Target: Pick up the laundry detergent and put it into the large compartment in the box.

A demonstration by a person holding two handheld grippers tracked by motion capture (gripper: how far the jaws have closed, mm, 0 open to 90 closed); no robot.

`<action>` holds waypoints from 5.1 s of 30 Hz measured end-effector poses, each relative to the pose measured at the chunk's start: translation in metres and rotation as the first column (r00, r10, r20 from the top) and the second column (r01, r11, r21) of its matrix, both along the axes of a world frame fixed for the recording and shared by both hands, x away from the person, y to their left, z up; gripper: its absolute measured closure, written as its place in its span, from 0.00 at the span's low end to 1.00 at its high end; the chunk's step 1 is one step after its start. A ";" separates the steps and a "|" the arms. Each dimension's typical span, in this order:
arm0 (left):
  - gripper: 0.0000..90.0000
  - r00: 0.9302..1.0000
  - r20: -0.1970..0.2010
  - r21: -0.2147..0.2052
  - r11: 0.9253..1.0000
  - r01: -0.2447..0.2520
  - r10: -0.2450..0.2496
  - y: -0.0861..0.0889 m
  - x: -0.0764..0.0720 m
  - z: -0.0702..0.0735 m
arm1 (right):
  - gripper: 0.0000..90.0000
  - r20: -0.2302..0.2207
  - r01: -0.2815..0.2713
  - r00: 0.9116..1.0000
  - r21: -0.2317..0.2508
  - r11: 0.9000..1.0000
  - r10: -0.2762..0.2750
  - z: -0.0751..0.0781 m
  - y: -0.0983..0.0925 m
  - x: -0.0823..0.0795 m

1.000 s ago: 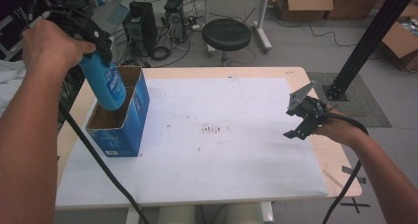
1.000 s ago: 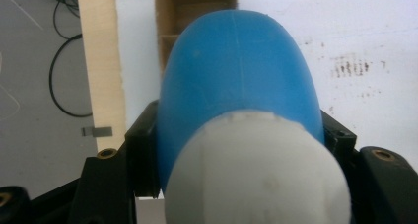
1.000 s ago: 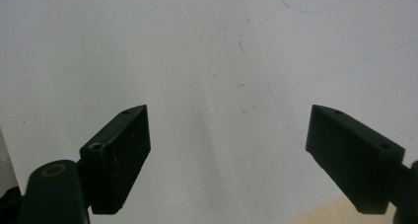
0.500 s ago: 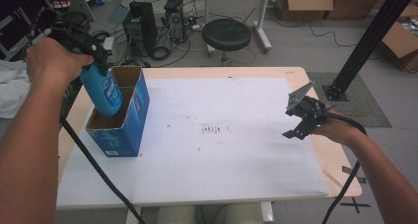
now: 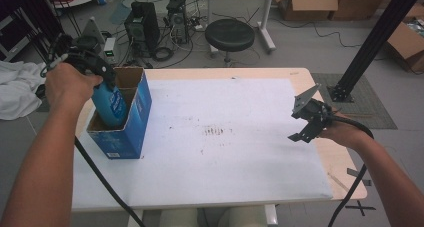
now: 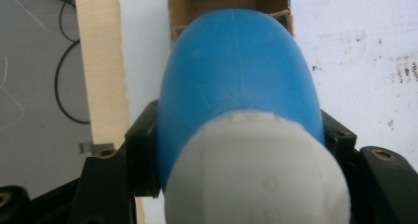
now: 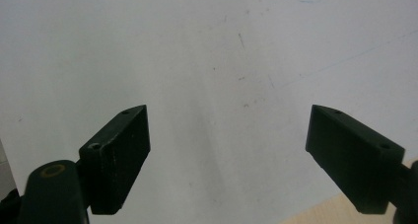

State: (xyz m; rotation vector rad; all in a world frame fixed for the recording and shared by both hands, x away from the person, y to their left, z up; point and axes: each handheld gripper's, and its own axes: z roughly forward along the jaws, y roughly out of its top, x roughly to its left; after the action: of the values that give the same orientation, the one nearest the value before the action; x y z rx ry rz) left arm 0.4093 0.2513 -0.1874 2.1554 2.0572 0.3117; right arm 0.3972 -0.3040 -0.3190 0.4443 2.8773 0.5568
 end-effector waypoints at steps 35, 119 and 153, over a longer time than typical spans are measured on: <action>0.42 0.998 -0.058 -0.029 0.999 0.030 -0.032 0.001 0.005 -0.103 | 0.19 -0.020 0.020 1.000 -0.012 1.000 -0.020 -0.009 -0.005 -0.003; 0.25 0.992 0.014 -0.059 0.991 0.124 -0.123 0.000 -0.019 -0.038 | 0.19 -0.015 0.008 1.000 -0.015 1.000 -0.008 0.000 0.002 -0.009; 0.22 0.894 0.031 0.013 0.895 0.446 -0.446 -0.095 -0.027 -0.010 | 0.19 -0.019 0.003 1.000 -0.021 1.000 -0.003 0.002 0.009 -0.011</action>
State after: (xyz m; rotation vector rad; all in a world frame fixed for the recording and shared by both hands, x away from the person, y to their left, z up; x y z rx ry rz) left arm 0.3826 0.1568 -0.1976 2.5184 1.4763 0.2897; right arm 0.3861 -0.2950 -0.3169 0.4533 2.8968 0.5249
